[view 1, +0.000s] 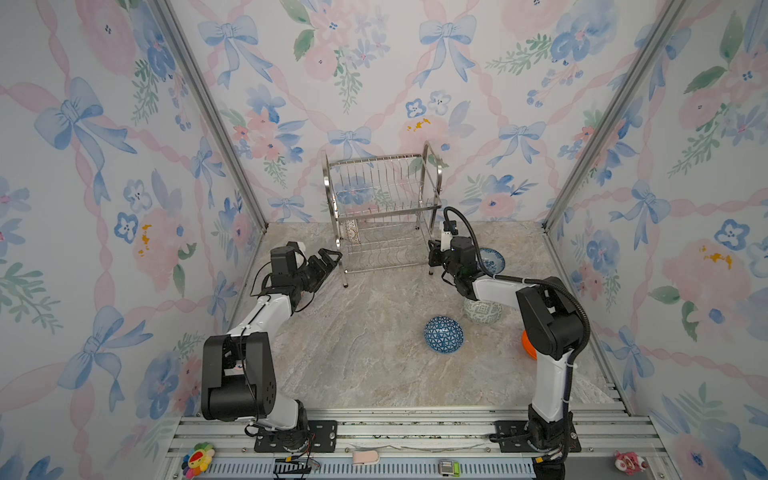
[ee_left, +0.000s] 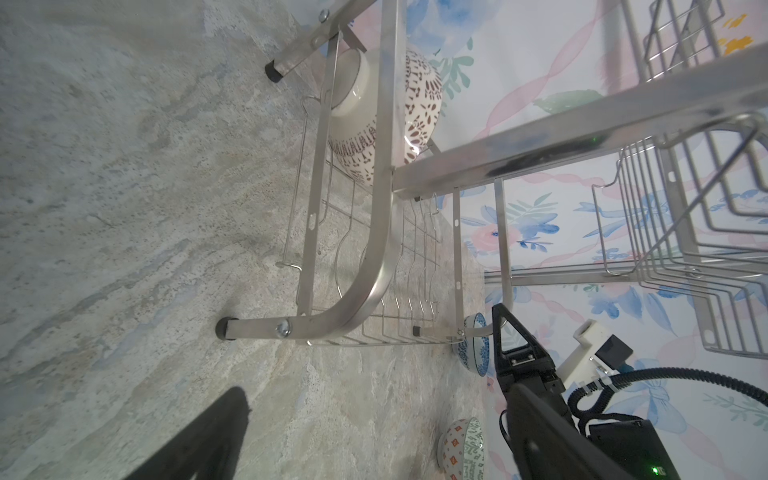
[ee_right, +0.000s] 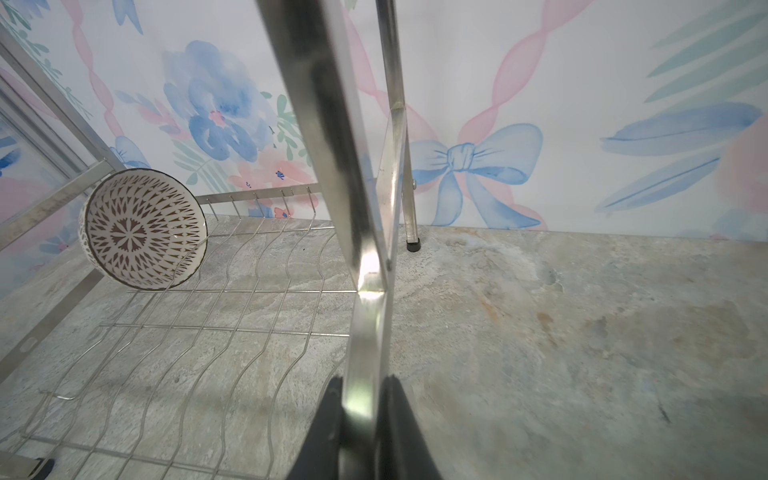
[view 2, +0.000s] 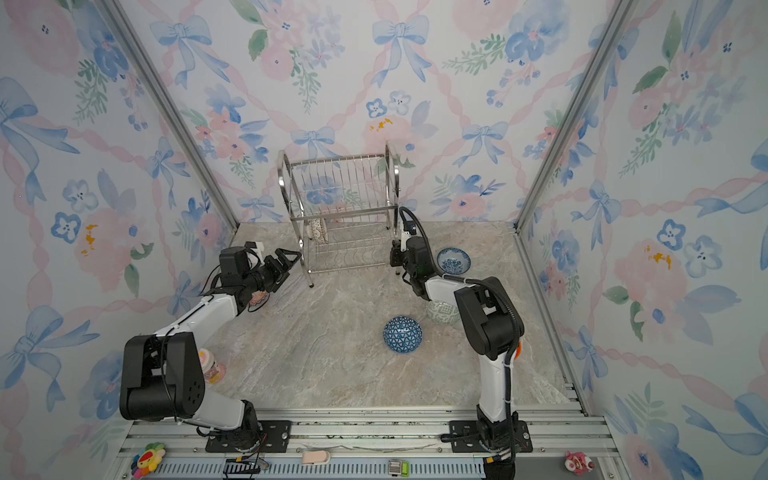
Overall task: Load the bowls into the dish rack
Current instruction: 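Move the right gripper down to the blue-and-red triangle-patterned bowl's rim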
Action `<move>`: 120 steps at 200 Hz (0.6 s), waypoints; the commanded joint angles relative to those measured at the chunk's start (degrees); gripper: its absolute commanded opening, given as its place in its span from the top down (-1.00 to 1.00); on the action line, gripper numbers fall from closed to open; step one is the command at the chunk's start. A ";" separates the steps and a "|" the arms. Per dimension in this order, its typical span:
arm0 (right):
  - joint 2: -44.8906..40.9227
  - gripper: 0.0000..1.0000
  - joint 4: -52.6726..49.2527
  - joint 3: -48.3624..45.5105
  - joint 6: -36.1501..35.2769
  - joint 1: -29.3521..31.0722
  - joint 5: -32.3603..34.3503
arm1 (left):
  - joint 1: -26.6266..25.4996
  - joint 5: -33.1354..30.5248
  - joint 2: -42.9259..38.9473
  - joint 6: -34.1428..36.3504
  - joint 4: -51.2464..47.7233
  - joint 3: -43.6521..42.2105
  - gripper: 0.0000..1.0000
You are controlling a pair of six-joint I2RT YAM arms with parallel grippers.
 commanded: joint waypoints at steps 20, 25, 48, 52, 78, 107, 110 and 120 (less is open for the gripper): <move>-3.27 0.82 0.08 -4.05 0.72 -0.17 -3.90 | -0.03 -0.31 -1.49 1.82 -1.51 0.96 -0.96; -3.66 0.82 0.23 -4.52 0.73 -0.17 -4.04 | -0.02 -0.41 -1.66 1.92 -1.61 0.96 -0.96; -5.17 0.84 1.91 -7.22 0.09 0.06 -5.50 | -0.01 -0.63 -2.53 2.19 -2.14 0.72 -0.96; -5.38 0.84 2.03 -7.59 0.03 0.03 -5.63 | -0.01 -0.59 -2.64 2.20 -2.14 0.61 -0.96; -6.54 0.86 1.69 -9.41 -0.34 0.27 -5.80 | 0.01 -0.68 -3.83 2.20 -2.30 -0.42 -0.96; -8.13 0.84 1.08 -11.03 0.39 0.48 -5.16 | 0.00 -1.14 -5.83 2.63 -3.23 -1.71 -0.95; -8.20 0.82 0.74 -11.04 0.54 0.45 -4.88 | -0.03 -1.20 -6.02 2.74 -3.45 -1.84 -0.96; -8.32 0.73 -0.64 -10.46 1.06 0.66 -4.23 | 0.13 -1.53 -6.56 3.19 -4.15 -2.14 -0.96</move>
